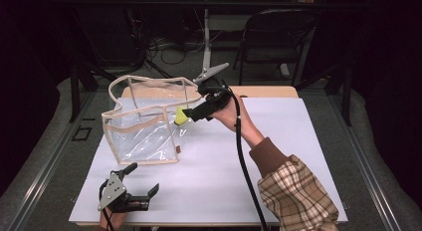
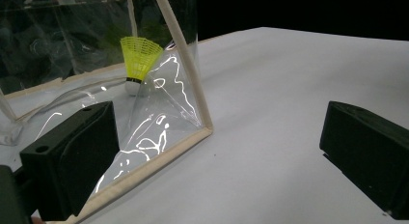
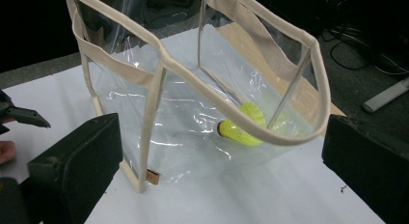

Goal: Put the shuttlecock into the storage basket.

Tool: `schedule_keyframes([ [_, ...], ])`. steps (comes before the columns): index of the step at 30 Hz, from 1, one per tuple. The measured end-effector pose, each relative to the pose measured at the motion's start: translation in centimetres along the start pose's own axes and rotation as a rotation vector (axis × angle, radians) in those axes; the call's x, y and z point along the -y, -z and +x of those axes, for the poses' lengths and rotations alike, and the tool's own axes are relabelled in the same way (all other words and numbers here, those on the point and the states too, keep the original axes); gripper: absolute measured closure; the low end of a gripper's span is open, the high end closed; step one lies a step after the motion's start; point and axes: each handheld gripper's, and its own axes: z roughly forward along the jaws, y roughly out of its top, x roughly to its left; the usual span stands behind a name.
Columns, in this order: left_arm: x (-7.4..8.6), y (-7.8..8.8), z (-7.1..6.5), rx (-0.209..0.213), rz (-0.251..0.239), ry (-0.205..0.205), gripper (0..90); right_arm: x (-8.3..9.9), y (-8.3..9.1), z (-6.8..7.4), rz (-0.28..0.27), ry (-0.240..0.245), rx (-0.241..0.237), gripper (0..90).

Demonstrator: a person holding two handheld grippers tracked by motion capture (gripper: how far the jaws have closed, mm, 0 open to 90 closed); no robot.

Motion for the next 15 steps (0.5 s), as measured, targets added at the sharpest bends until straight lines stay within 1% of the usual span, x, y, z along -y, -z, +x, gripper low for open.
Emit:
schedule_keyframes([
  [5,0.0,0.1,0.0,-0.002,0.000,0.001,0.2,1.3,0.9,0.2,-0.020,-0.005,0.003,0.0],
  [7,0.0,0.0,0.0,-0.002,0.000,0.000,0.2,2.0,1.3,0.3,-0.021,0.002,0.007,0.0],
  [15,0.0,0.0,-0.1,-0.004,-0.002,0.000,0.2,4.9,3.1,0.9,-0.043,-0.003,0.022,0.0],
])
